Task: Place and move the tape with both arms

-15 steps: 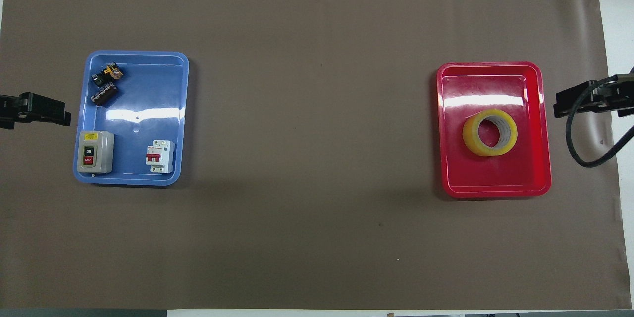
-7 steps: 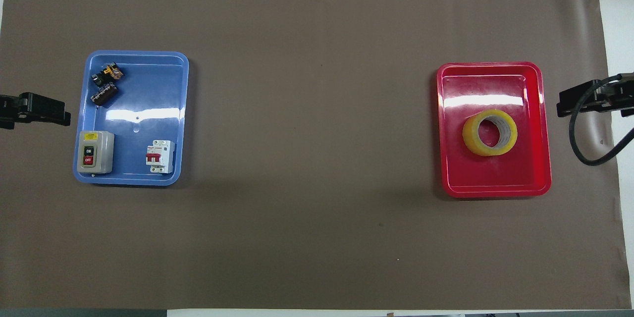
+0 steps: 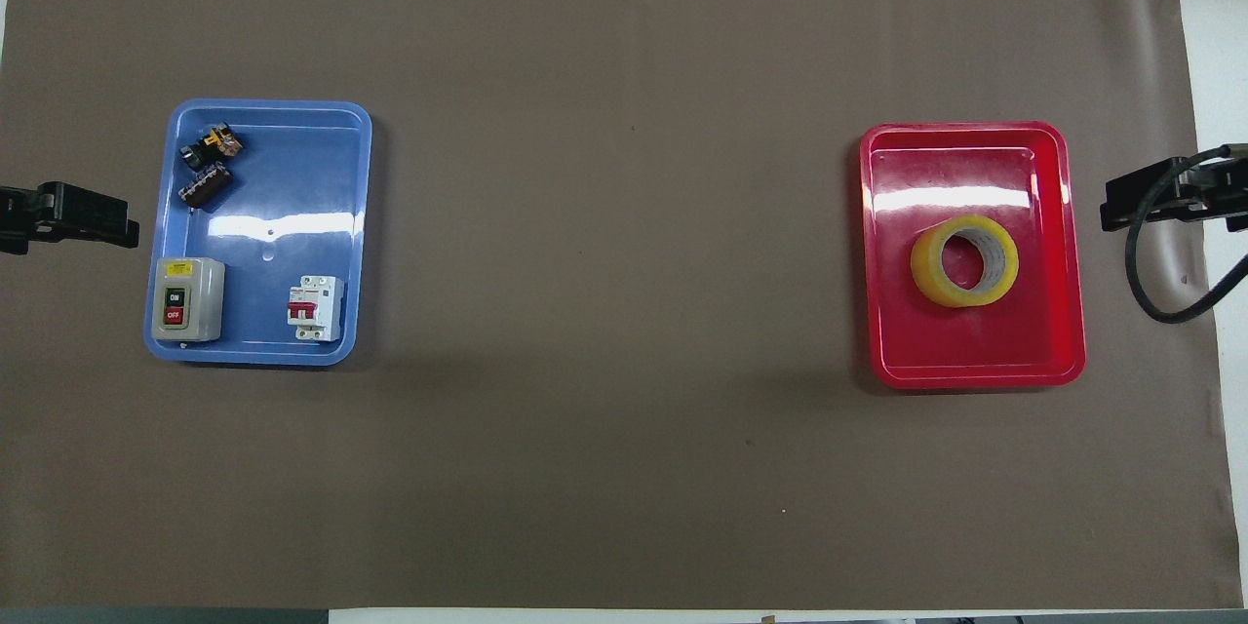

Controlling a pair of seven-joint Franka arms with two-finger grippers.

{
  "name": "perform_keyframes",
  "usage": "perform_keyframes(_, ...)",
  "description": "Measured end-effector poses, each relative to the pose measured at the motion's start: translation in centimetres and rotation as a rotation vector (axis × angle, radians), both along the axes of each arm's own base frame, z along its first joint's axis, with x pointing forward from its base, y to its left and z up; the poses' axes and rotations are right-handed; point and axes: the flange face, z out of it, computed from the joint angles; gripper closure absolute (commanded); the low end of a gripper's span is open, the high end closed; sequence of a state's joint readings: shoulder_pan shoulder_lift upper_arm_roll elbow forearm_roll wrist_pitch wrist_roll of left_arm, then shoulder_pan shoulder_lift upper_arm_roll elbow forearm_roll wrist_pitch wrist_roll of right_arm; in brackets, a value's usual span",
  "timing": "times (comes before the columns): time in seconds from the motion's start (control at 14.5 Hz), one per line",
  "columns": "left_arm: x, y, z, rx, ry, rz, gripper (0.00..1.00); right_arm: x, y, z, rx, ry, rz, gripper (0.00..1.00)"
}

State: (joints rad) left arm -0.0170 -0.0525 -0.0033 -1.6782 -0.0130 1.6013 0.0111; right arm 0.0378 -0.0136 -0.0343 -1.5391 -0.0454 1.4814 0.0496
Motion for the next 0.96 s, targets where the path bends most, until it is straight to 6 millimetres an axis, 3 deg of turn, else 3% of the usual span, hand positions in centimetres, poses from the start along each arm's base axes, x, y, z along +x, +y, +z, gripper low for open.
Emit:
perform_keyframes(0.34,0.0,0.0,0.0,0.0,0.0,0.0,0.0,-0.1,-2.3,-1.0,0.001,0.023,-0.043,0.0)
perform_keyframes(0.69,0.0,0.0,0.0,0.0,0.0,0.0,0.0,-0.2,-1.7,-1.1,0.0,0.025,-0.031,0.0)
perform_keyframes(0.96,0.0,0.0,0.0,0.0,0.0,0.0,0.0,0.0,0.0,-0.9,0.0,0.005,0.005,0.0)
